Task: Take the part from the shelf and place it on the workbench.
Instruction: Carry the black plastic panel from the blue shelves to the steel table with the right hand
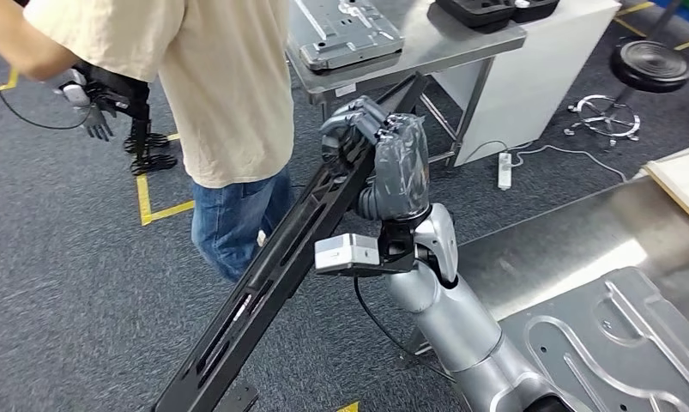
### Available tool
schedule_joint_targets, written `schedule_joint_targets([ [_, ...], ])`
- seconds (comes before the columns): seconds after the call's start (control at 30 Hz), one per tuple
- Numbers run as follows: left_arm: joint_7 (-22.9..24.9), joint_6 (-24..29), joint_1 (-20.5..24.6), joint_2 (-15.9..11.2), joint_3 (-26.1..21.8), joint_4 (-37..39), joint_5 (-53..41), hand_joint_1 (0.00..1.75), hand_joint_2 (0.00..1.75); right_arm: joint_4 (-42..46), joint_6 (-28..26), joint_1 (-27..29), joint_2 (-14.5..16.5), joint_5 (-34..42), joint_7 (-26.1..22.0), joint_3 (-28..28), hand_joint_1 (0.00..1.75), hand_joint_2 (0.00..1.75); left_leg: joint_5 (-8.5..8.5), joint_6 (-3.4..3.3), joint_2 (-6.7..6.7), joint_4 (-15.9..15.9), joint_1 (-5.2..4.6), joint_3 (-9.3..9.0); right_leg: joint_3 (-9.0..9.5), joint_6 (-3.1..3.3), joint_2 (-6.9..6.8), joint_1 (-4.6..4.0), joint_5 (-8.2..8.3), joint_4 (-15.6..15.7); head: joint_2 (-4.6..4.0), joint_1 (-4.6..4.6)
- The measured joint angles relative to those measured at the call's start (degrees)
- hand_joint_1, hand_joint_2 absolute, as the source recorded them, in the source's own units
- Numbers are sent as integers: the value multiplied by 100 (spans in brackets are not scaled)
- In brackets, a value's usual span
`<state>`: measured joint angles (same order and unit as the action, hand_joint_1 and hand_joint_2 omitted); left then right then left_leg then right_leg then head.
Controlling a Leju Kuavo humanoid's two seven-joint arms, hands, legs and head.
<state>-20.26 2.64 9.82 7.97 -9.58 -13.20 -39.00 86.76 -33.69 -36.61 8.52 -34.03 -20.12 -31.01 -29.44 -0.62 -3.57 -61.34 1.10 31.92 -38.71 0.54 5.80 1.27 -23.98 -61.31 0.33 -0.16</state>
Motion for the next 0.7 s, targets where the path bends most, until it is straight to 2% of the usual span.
schedule_joint_targets([
  [0.03,1,0,1,-5,1,0,-7,0,175,-2,-8,-3,-4,-1,1,32,175,175,25,-16,-94,150,-12,-64,-22,-41,59,20,28,6,0,0],
  [0.07,2,0,1,-9,1,0,-11,0,175,-4,-15,-3,-12,-3,2,60,175,175,19,-24,-105,189,-29,-82,-44,-91,121,37,62,23,0,-1],
  [0.1,2,0,4,-5,1,0,-15,0,175,-6,-20,-1,-23,-5,3,91,175,175,45,-34,-48,227,-39,-95,-60,-145,185,48,99,51,0,-2],
  [0.13,2,0,10,-3,1,0,-18,0,175,-6,-25,2,-39,-8,2,128,175,175,87,-50,26,271,-33,-106,-72,-181,152,50,115,67,0,1],
  [0.17,-2,1,18,-2,0,0,-19,0,175,-6,-29,0,-56,-11,3,166,175,175,137,-74,98,328,-25,-116,-98,-209,32,35,76,37,0,3],
  [0.2,-5,2,24,-1,-1,0,-18,0,175,-5,-32,-5,-70,-13,2,201,175,175,185,-104,182,385,-16,-122,-161,-228,-136,18,-36,-95,0,6],
  [0.23,-8,5,23,-3,-1,0,-18,0,175,-5,-34,-6,-80,-14,2,231,175,175,214,-126,267,414,-16,-118,-265,-236,-333,11,-212,-343,0,8],
  [0.27,-12,9,14,-3,-1,0,-18,0,175,-6,-35,-2,-86,-14,2,257,175,175,225,-144,346,421,-28,-106,-399,-255,-455,5,-411,-668,0,9],
  [0.3,-13,14,2,-3,-1,0,-19,0,175,-7,-38,14,-93,-14,1,285,175,175,228,-153,434,414,-35,-90,-530,-272,-509,7,-572,-1000,0,9],
  [0.33,-14,17,-7,-3,-1,0,-20,0,175,-8,-42,37,-107,-15,1,314,175,175,227,-152,521,404,-40,-74,-599,-286,-534,7,-643,-1216,0,9],
  [0.37,-16,20,-12,-3,-1,0,-20,0,175,-9,-46,57,-124,-17,1,341,175,175,224,-150,605,390,-42,-60,-576,-296,-554,8,-617,-1250,0,9],
  [0.4,-17,21,-12,1,-1,0,-20,0,175,-9,-52,69,-142,-20,1,367,175,175,214,-145,686,369,-44,-49,-441,-298,-586,7,-502,-1074,0,9],
  [0.47,-19,23,-4,7,-1,0,-21,0,175,-1,-61,74,-164,-24,1,406,175,175,172,-107,822,314,-56,-34,-13,-267,-769,-22,-254,-393,0,10],
  [0.5,-20,25,1,9,-2,0,-21,0,175,4,-66,74,-169,-24,1,419,175,175,145,-78,878,280,-72,-29,139,-225,-847,-43,-189,-119,0,7],
  [0.53,-21,28,7,8,-2,0,-20,0,175,9,-72,75,-174,-25,-1,429,175,175,125,-47,929,258,-89,-28,212,-179,-896,-65,-176,31,0,5],
  [0.57,-22,31,12,8,-2,0,-20,0,175,11,-78,76,-180,-25,-2,436,175,175,115,-18,977,252,-103,-30,211,-132,-889,-90,-193,65,0,4],
  [0.63,-28,35,23,9,-1,0,-20,0,175,17,-91,80,-193,-28,-3,449,175,175,91,35,1036,252,-94,-40,197,-56,-761,-83,-156,97,0,3],
  [0.67,-35,36,28,10,-2,0,-20,0,175,22,-102,79,-199,-34,-3,456,175,175,39,63,958,214,-79,-29,197,-20,-707,-72,-137,120,0,3],
  [0.7,-45,40,31,11,-2,0,-19,0,175,27,-116,78,-202,-47,1,462,175,175,-73,88,824,84,-63,20,198,16,-657,-55,-114,145,0,3],
])
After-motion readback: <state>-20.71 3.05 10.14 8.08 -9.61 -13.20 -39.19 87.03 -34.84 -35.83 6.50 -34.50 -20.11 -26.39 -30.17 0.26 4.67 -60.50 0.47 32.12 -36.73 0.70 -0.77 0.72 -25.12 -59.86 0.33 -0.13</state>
